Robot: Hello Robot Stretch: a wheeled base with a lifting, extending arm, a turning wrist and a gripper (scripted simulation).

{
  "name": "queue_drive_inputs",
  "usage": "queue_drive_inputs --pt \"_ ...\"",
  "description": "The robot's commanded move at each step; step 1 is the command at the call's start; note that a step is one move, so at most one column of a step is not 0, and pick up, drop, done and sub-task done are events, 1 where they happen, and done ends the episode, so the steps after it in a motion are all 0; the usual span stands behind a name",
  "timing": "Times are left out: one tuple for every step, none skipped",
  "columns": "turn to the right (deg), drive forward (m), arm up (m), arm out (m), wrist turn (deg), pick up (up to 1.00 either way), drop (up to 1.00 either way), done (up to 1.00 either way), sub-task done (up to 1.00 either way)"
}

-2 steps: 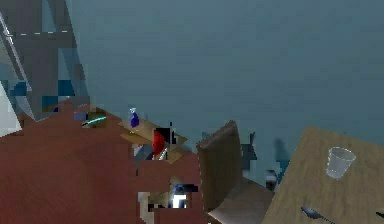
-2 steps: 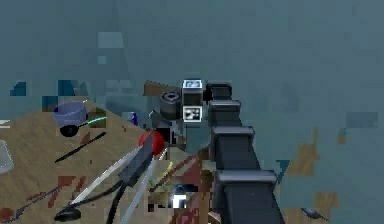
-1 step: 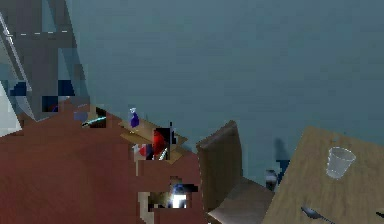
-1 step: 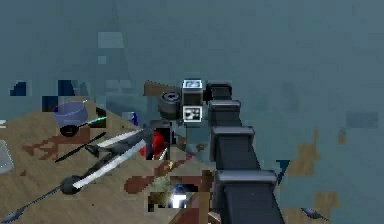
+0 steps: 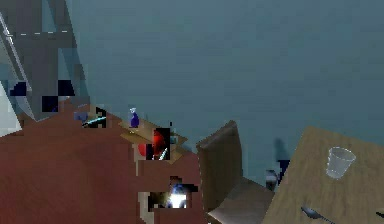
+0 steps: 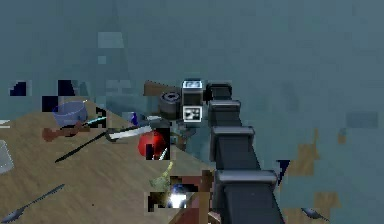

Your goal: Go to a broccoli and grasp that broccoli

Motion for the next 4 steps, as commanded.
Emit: queue_drive_inputs --pt "0.0 0.0 0.0 0.0 15.0 0.0 0.0 0.0 0.0" --pt "0.0 0.0 -0.3 0.0 0.0 0.0 0.0 0.0 0.0" --pt "0.0 0.0 0.0 0.0 0.0 1.0 0.0 0.0 0.0" --pt "0.0 0.0 0.1 0.0 0.0 0.0 0.0 0.0 0.0"
